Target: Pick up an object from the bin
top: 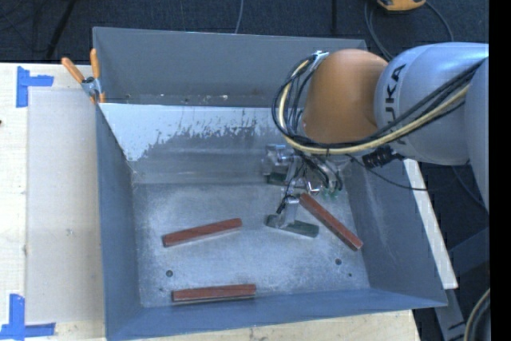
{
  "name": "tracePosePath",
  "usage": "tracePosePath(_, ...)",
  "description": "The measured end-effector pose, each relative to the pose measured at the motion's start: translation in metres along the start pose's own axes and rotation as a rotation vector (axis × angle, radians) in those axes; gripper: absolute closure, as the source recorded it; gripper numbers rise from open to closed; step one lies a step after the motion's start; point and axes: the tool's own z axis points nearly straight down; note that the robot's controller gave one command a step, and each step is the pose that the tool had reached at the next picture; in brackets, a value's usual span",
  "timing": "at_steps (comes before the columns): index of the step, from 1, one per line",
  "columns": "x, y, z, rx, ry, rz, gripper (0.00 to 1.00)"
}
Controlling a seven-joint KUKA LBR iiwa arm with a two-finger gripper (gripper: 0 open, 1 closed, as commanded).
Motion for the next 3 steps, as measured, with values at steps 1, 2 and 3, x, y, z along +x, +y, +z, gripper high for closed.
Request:
tracePosePath(1, 0.032, -0.032, 0.043, -0.001, 0.016, 0.011, 0.00)
tracePosePath(2, 0.047, -0.041, 0.060, -0.002, 0.015, -0.073, 1.00)
tracePosePath(3, 0.047, -0.041, 0.060, -0.002, 0.015, -0.072, 1.00)
